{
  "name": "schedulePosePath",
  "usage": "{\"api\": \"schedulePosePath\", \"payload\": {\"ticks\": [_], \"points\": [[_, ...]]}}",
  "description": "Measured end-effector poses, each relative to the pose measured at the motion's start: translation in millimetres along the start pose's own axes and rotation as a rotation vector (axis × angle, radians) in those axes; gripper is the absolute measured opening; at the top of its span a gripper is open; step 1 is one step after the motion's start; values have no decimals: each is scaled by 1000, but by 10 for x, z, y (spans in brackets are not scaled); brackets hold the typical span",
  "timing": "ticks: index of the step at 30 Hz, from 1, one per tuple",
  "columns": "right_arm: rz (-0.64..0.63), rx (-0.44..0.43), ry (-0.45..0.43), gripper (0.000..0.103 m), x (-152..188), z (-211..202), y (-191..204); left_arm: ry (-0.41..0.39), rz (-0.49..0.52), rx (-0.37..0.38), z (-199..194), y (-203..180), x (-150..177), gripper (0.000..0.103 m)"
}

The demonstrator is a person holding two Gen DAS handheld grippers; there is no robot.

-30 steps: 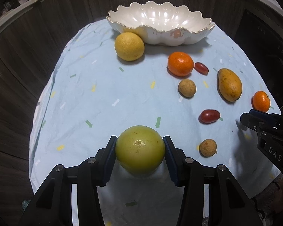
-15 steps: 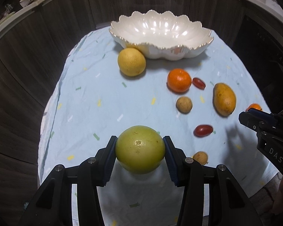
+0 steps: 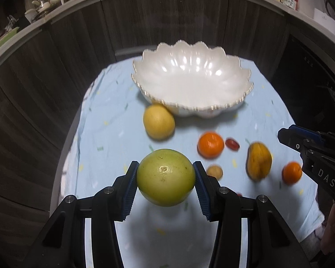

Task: Organize fruits
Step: 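Carry the pomelo and blueberry over the white bowl with both tools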

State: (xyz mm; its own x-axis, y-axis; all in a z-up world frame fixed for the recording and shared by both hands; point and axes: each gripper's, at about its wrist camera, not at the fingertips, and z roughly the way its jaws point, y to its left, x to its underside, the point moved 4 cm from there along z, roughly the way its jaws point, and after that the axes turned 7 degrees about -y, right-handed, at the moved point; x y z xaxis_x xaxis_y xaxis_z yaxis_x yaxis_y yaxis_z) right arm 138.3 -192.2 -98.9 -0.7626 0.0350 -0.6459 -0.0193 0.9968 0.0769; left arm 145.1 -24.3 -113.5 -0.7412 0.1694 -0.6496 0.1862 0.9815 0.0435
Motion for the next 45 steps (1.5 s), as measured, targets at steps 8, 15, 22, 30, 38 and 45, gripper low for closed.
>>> {"api": "schedulePosePath", "payload": {"ticks": [8,15,22,30,38,45], "points": [[-5,3,-51,22,-442,163,-43,-52,-1,-6,93,62,-448,48],[-13,7,-77,22,-788,341,-83,-76,2,13,258,84,-761,48],[-7,15,-75,22,-972,533,-141,-85,13,37,455,74,-1015,48],[-7,19,-46,22,-1080,807,-209,-79,16,66,722,51,-1162,48],[13,6,2,22,-1064,1094,-245,-26,10,89,1066,42,-1176,48],[19,-13,45,22,-988,1295,-231,25,-5,109,1257,47,-1126,48]]}}
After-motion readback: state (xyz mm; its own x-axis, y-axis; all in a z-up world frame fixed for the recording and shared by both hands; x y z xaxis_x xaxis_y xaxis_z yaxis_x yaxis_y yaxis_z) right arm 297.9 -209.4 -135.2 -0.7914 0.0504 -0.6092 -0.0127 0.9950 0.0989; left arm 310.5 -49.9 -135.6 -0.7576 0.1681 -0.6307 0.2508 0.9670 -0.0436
